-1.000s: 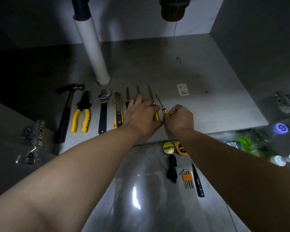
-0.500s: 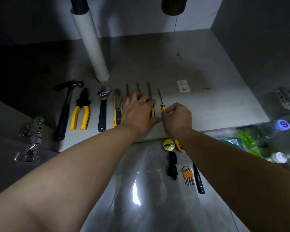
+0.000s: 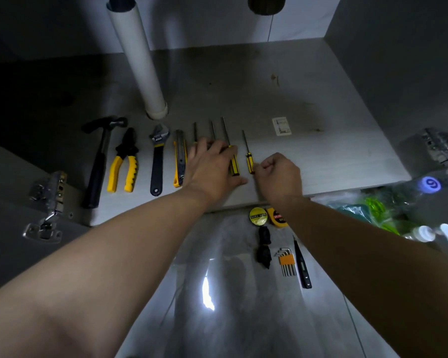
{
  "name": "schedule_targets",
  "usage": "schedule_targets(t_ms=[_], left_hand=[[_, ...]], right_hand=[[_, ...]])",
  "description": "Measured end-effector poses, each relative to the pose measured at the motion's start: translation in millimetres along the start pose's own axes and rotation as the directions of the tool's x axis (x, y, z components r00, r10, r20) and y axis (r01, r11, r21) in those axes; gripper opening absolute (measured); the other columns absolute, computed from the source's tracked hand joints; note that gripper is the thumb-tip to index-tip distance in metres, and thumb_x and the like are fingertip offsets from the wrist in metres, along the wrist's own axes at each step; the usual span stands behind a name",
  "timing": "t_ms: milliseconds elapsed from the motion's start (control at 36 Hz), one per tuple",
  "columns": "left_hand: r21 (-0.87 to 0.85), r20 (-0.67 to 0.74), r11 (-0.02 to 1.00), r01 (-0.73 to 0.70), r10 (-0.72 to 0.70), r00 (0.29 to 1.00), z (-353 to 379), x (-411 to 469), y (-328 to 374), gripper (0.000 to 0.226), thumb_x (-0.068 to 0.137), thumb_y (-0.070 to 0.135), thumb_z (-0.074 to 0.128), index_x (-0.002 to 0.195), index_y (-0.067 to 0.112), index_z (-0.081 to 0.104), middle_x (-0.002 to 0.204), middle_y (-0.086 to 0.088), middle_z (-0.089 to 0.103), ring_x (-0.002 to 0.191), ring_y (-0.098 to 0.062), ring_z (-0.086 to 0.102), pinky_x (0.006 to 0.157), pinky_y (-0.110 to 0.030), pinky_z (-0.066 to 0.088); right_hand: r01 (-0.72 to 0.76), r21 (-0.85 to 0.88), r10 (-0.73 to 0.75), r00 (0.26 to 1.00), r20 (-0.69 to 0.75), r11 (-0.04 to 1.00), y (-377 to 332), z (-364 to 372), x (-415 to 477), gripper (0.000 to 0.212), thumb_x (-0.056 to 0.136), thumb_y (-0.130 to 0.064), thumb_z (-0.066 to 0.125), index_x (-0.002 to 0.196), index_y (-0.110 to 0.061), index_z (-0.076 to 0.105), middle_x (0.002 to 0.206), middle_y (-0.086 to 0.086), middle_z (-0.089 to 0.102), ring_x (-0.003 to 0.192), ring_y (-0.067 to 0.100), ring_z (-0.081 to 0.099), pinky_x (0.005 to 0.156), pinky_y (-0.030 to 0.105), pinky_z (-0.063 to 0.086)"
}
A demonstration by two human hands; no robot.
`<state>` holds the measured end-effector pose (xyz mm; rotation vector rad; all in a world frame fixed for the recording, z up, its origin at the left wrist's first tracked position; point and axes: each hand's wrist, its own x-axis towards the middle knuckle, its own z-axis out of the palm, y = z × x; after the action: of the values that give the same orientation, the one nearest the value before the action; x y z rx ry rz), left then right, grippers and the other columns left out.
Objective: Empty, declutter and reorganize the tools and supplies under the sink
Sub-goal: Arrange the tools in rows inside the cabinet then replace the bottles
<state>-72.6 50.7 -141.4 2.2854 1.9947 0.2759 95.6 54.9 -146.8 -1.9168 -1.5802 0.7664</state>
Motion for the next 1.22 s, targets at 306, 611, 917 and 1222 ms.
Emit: schedule_targets(t_ms=[306,611,917,1222], left_hand=[[-0.006,-0.105,0.908,-0.419,0.416,0.903,4,-58,41,0.026,0.099,0.043,0.048,0.109,0.022,0.059,0.106,0.002,0.054,0.1,-0.019,0.049,0.086,-0.036,0.046],[-0.203,0.608,0.943,-0.262,0.331,0.722,71,-112,67,0.062,0.099,0.026,0.051,0.155,0.037,0.03,0.141,-0.013,0.039,0.12,-0.035,0.05,0.09,-0.04,0.047],[-0.124,0.615,0.952,-0.28,0.295,0.732,85,-121,37,0.057,0.1,0.027,0.05,0.154,0.022,0.032,0.145,-0.01,0.041,0.124,-0.032,0.049,0.099,-0.039,0.046],[-0.267,0.636,0.96,-0.087,0.243,0.732,69,-134,-11,0.02,0.092,0.02,0.059,0.089,0.03,0.042,0.109,0.0,0.05,0.091,-0.021,0.055,0.08,-0.035,0.053]], right_hand=[[0.327,-0.439,-0.183,0.923,0.338,0.837,60,-64,-51,0.027,0.101,-0.033,0.045,0.083,-0.018,0.059,0.072,0.003,0.062,0.066,0.024,0.06,0.063,0.039,0.055],[0.358,-0.366,-0.097,0.816,0.57,0.859,88,-44,-63,0.036,0.088,-0.004,0.056,0.123,-0.012,0.061,0.126,0.011,0.054,0.104,0.033,0.06,0.084,0.039,0.05],[0.424,-0.423,-0.073,0.77,0.634,0.801,72,5,-60,0.064,0.089,-0.005,0.059,0.149,-0.018,0.042,0.156,0.017,0.024,0.113,0.042,0.061,0.087,0.044,0.056],[0.407,-0.546,-0.035,0.823,0.566,0.732,78,30,-74,0.064,0.088,-0.008,0.064,0.144,-0.025,0.038,0.145,0.015,0.03,0.096,0.039,0.065,0.066,0.039,0.053]])
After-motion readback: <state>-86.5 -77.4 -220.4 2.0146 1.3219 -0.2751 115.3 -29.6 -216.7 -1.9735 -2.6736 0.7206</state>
